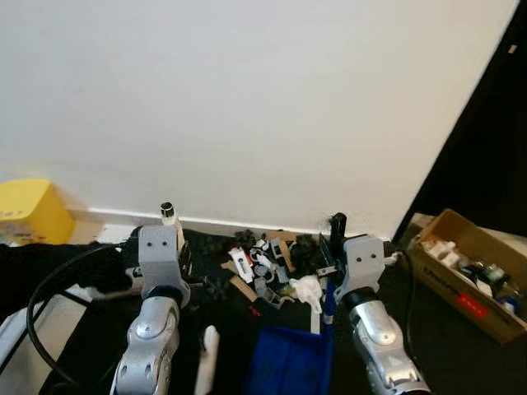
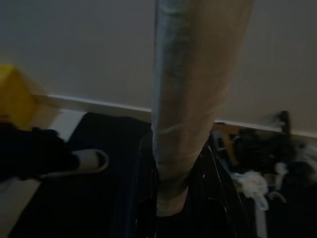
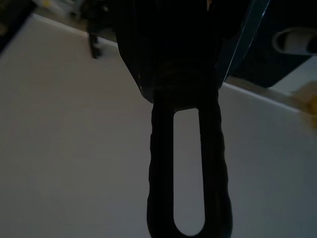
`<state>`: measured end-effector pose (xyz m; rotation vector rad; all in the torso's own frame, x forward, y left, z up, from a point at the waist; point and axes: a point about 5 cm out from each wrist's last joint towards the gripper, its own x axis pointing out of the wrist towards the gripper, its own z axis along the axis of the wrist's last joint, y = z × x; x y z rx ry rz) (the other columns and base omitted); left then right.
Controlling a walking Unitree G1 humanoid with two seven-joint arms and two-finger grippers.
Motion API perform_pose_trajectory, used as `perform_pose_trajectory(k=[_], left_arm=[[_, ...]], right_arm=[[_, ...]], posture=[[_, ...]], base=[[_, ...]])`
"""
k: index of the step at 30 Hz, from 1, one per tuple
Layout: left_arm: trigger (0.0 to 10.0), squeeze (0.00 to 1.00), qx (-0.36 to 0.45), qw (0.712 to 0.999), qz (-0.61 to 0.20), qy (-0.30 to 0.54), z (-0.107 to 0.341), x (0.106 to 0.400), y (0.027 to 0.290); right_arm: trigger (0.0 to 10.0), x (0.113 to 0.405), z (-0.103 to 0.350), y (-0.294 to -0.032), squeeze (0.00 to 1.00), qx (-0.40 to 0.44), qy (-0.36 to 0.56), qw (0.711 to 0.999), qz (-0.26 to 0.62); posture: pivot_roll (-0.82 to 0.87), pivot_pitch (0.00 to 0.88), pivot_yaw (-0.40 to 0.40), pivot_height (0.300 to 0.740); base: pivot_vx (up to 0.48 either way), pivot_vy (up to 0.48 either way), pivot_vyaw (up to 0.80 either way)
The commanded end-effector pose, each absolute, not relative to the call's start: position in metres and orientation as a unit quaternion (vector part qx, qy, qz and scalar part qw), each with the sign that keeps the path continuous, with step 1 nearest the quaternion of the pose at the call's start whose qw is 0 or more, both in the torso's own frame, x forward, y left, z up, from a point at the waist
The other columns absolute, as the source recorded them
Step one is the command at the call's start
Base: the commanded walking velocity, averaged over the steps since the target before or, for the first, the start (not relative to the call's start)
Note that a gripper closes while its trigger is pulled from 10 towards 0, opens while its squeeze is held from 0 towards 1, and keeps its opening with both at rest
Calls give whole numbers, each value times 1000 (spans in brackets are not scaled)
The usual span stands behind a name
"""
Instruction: Sweep floor
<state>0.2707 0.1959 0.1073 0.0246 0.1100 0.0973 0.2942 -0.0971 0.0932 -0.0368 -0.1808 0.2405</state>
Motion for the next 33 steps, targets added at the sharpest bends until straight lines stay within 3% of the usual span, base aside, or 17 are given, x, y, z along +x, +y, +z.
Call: perform_pose_trajectory(k=[1,21,33], left_arm=[[10000,0,22,998,45,38,114,272,195],[10000,0,29,998,47,42,113,272,196],[10000,0,25,997,56,46,112,273,198]], right_arm=[[10000,296,99,-100,0,-21,-104,988,114],[10000,296,99,-98,0,-22,-103,987,118],[10000,296,98,-98,0,-24,-102,987,119]], posture=[[71,100,35,740],[73,100,34,740],[72,94,33,740]], base=[[0,0,0],[0,0,0],[201,-321,0]])
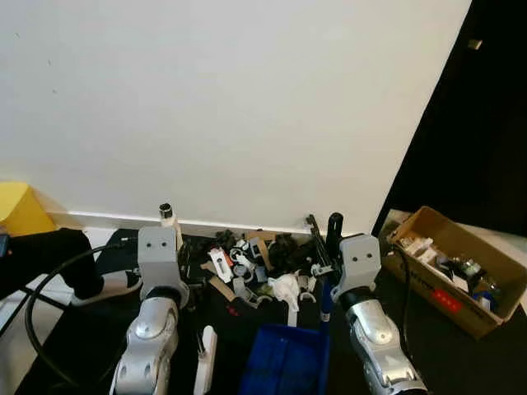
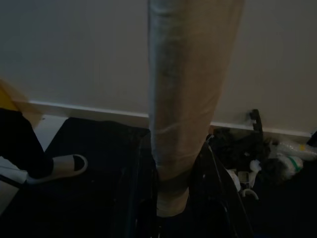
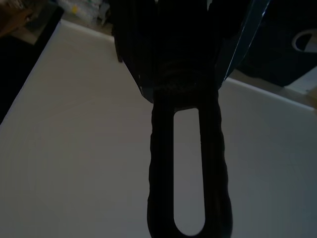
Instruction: Sweep floor
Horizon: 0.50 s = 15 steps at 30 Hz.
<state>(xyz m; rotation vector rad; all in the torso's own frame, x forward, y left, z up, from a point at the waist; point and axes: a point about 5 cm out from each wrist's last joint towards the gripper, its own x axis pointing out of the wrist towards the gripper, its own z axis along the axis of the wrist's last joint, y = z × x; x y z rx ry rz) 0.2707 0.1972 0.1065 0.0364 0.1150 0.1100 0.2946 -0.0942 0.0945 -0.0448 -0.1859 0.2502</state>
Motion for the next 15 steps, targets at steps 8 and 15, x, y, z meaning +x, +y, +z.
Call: perform_pose_trajectory(k=[8,15], left_arm=[[10000,0,31,996,72,52,111,273,202],[10000,0,23,996,69,55,109,272,203]], right_arm=[[10000,295,99,-97,0,-24,-103,987,121],[10000,295,99,-97,0,-24,-103,987,123]], posture=[[70,93,33,740],[70,92,33,740]], base=[[0,0,0],[0,0,0]])
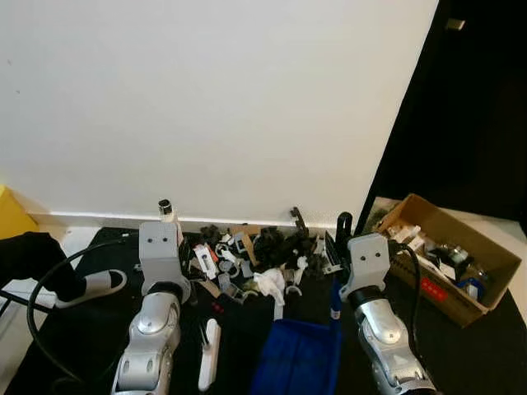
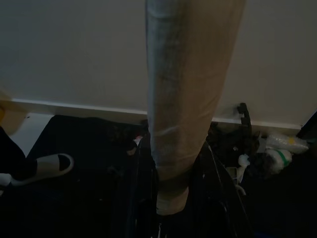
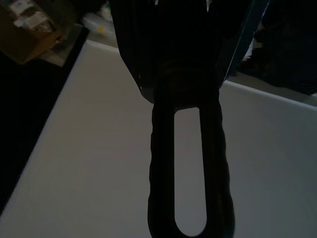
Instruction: Sweep floor
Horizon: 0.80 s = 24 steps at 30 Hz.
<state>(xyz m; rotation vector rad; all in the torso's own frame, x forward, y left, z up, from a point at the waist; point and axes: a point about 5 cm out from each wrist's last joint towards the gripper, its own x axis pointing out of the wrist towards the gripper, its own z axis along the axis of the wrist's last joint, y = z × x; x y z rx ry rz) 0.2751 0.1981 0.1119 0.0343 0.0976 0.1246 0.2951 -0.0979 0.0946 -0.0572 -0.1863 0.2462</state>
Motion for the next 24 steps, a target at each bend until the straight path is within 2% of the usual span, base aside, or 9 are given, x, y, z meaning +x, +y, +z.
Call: perform_pose_trajectory(k=[1,7,11,15,17,24], left_arm=[[10000,0,21,996,66,59,108,272,201],[10000,0,17,996,46,76,98,270,196],[10000,0,71,996,26,56,93,268,196],[10000,0,68,996,31,49,92,271,200],[10000,0,63,997,36,40,99,280,199],[10000,0,41,999,25,25,118,295,190]], right_arm=[[10000,295,99,-97,0,-24,-103,987,123],[10000,299,94,-108,0,-28,-89,990,105],[10000,302,83,-132,0,-37,-61,995,71],[10000,306,80,-148,0,-39,-44,996,63],[10000,313,85,-156,0,-18,-38,995,87],[10000,328,112,-167,0,-30,-74,991,105]], posture=[[71,94,32,740],[74,100,31,740],[77,106,28,740],[77,115,28,740],[76,124,30,740],[71,133,34,740]], base=[[0,0,0],[0,0,0],[0,0,0],[0,0,0],[0,0,0],[0,0,0]])
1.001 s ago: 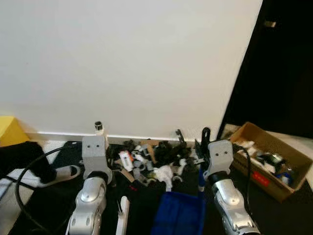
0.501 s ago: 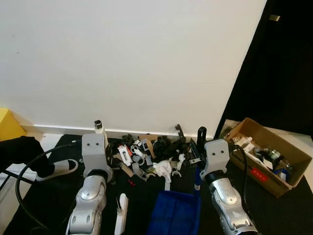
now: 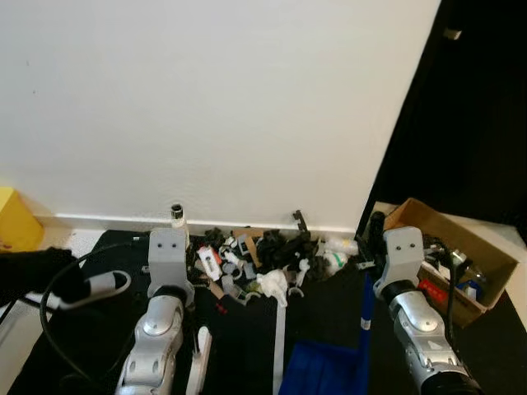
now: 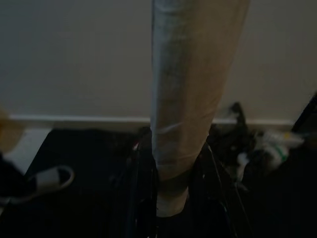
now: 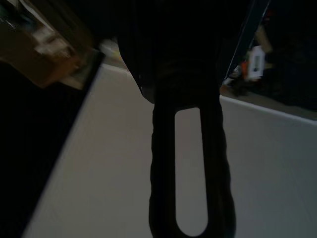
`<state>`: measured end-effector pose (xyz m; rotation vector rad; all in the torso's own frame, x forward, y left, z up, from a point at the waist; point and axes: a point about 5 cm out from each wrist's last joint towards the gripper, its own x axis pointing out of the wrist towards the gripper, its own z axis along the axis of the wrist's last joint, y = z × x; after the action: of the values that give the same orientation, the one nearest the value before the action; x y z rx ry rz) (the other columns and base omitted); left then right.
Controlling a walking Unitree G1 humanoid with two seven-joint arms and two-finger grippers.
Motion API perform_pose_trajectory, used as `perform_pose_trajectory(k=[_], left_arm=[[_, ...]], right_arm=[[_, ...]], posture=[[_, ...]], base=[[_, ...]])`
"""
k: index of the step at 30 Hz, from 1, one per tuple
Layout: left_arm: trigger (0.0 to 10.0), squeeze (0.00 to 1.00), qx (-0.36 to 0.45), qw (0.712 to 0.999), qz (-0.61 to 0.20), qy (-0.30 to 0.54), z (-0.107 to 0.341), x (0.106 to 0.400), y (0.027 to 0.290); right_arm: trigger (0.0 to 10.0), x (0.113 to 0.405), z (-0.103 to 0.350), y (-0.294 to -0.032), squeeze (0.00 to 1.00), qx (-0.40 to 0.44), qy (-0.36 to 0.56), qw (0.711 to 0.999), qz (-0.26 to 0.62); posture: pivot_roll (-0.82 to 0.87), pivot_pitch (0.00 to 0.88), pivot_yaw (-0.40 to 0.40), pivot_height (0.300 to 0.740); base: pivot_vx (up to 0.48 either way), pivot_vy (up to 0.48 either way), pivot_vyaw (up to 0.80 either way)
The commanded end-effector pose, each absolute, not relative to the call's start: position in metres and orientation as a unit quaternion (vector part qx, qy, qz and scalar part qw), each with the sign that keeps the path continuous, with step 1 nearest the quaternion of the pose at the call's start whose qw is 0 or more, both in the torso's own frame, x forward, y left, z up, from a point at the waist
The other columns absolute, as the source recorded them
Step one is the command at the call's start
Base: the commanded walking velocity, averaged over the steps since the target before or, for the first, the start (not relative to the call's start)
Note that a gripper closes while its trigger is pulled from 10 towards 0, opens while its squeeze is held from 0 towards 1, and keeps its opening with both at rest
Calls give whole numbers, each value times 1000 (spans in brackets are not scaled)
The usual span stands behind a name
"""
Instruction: Sweep floor
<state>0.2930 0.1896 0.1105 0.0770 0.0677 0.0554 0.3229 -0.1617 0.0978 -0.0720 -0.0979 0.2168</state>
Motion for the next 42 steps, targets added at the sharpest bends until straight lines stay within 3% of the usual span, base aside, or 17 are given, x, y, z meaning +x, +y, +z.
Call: perform_pose_trajectory(k=[1,11,23,42], left_arm=[[10000,0,29,999,15,19,123,297,187],[10000,0,8,1000,-4,-7,137,293,183],[10000,0,25,1000,-2,-2,135,286,193],[10000,0,22,1000,3,-6,138,290,191]], right_arm=[[10000,331,119,-169,0,-28,-85,990,106],[10000,329,146,-168,0,-6,-150,983,102],[10000,322,137,-153,0,17,-142,984,105],[10000,323,134,-157,0,4,-129,987,95]], posture=[[70,134,34,740],[69,130,33,740],[70,124,37,740],[66,118,39,740]], base=[[0,0,0],[0,0,0],[0,0,0],[427,0,0]])
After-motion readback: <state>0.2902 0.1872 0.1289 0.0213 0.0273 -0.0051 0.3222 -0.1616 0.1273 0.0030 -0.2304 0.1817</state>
